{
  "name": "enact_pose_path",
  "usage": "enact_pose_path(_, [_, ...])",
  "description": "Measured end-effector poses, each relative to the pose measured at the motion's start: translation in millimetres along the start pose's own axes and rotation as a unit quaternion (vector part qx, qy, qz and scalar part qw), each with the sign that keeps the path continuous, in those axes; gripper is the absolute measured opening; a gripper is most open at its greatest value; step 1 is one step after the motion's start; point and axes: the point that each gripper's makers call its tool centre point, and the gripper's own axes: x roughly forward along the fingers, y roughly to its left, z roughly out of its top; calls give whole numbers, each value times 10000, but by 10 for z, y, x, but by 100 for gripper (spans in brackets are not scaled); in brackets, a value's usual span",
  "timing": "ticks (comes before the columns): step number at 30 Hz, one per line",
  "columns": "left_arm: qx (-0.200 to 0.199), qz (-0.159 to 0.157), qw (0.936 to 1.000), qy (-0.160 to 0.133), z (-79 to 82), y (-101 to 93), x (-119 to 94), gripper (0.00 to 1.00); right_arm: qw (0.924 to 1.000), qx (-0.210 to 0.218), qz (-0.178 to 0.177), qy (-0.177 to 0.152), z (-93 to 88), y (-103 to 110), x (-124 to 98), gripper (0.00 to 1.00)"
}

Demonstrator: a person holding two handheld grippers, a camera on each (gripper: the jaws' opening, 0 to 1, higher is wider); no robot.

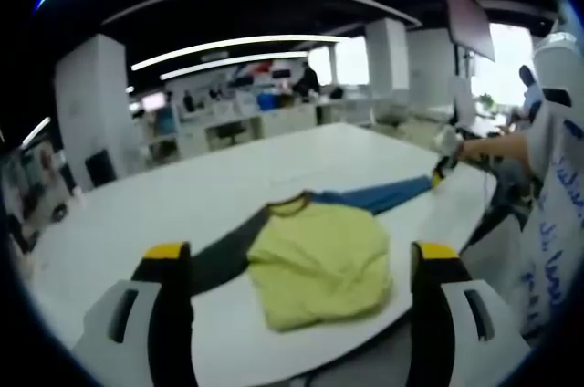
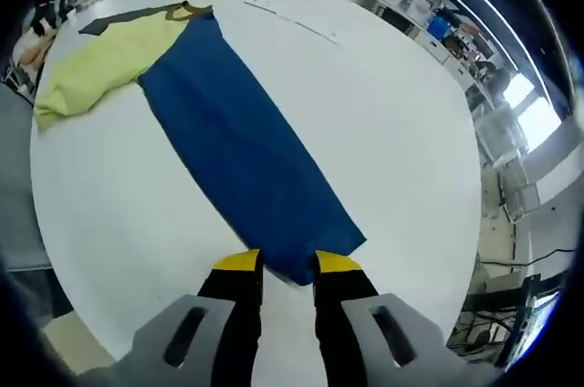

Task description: Fold the garment on the visible template until the final outline fits inside the template.

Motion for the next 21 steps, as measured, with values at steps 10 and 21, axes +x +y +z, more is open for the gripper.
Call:
enact_pose_path(10, [-9,-170,9998,-53,-4,21,47,98,9987,-29,92,-495,243,360,-186,33])
enact_pose_path(21, [-56,-264,9996,-71,-91,155,-46,98,9828,196,372,-1800,966,1052,-736,52])
